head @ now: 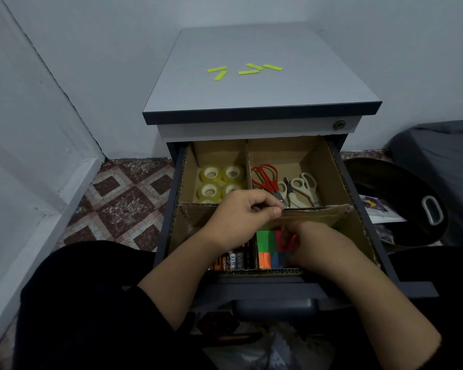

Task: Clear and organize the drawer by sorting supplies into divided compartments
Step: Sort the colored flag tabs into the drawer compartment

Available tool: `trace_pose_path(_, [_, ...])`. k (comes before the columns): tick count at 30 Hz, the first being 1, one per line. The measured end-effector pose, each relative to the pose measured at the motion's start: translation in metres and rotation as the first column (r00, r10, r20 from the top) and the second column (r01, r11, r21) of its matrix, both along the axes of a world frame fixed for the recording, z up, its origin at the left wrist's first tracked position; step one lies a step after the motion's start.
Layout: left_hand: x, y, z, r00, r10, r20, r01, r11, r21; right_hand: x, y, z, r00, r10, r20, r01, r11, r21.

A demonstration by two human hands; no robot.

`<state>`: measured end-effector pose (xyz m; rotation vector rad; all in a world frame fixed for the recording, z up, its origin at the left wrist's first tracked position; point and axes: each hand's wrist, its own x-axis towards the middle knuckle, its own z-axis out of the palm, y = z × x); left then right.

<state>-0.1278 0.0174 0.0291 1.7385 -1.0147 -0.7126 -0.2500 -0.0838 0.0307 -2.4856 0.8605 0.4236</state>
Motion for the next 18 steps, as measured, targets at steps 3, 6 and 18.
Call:
trace_pose_path(3, [0.0,0.0,0.0,1.0,-0.002,0.002,0.002,1.0,-0.001,0.0,0.0,-0.001,1.0,0.01,-0.012,-0.01,1.0,-0.009])
trace_pose_path(6, [0.0,0.001,0.001,1.0,-0.008,0.005,0.008,1.0,0.007,0.002,-0.001,-0.003,0.999,0.027,-0.037,-0.027,1.0,-0.004])
trace_pose_path(18, [0.0,0.002,0.002,1.0,-0.007,0.018,0.007,1.0,0.008,-0.017,-0.024,-0.002,0.978,-0.2,-0.067,0.168,0.93,-0.327])
